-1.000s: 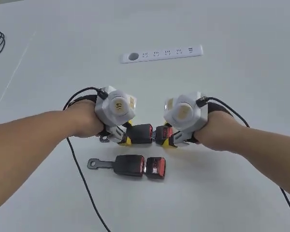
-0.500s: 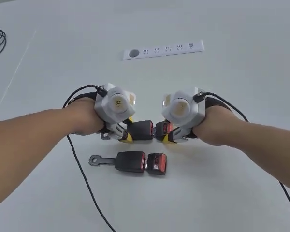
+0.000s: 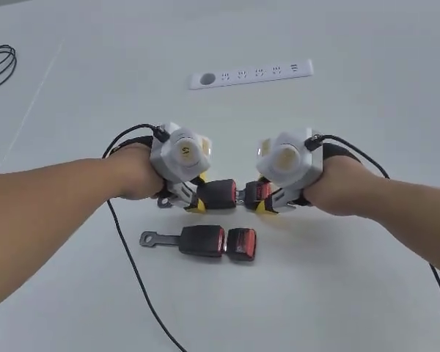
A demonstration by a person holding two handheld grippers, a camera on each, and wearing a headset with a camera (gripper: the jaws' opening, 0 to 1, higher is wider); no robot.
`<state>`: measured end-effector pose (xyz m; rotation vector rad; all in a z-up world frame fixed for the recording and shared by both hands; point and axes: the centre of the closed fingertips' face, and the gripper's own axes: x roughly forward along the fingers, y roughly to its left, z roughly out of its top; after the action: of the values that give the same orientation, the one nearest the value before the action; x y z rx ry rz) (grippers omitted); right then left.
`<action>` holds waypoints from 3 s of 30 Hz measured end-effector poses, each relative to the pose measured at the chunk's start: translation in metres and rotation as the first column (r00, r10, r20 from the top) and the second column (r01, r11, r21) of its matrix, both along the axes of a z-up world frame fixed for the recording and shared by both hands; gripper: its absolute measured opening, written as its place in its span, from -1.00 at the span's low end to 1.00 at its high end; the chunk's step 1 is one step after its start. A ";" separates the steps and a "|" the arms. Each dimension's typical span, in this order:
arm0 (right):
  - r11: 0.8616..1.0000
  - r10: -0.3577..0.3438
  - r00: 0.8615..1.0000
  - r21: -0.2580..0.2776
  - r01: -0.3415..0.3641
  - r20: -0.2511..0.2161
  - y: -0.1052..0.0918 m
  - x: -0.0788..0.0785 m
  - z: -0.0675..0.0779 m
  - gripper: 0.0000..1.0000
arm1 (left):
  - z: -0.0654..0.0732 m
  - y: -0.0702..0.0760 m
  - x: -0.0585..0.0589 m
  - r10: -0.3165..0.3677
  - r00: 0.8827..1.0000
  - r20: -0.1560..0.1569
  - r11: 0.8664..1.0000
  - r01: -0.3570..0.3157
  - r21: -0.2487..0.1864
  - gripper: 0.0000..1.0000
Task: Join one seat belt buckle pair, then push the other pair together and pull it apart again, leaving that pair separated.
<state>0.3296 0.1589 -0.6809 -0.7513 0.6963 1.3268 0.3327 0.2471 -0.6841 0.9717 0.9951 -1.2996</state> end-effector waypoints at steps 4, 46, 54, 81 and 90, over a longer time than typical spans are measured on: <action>1.000 0.003 1.000 0.000 -0.003 0.002 -0.006 -0.002 0.001 -0.36 | 0.000 0.000 0.000 0.001 1.000 -0.001 1.000 -0.001 0.002 -0.39; 0.964 -0.252 0.963 -0.060 0.259 0.098 -0.147 -0.005 0.016 0.02 | 0.009 0.009 0.006 0.127 0.979 0.161 0.992 -0.127 -0.015 -0.06; 0.917 -0.399 0.915 0.054 0.396 0.063 -0.154 -0.032 0.049 0.22 | 0.065 0.032 -0.019 0.324 0.922 0.211 0.932 -0.273 -0.239 0.06; 0.837 -0.525 0.851 0.197 0.510 0.025 -0.168 -0.125 0.083 1.00 | 0.081 0.140 -0.162 0.741 0.667 0.079 0.630 -0.648 -0.428 0.98; 0.831 -0.531 0.846 0.218 0.511 0.041 -0.160 -0.127 0.092 1.00 | 0.083 0.142 -0.160 0.751 0.657 0.072 0.616 -0.657 -0.435 1.00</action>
<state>0.2022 -0.0014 -0.5892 -0.4149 0.6191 0.8305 0.1729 0.3893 -0.6012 0.3381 0.7661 -0.6163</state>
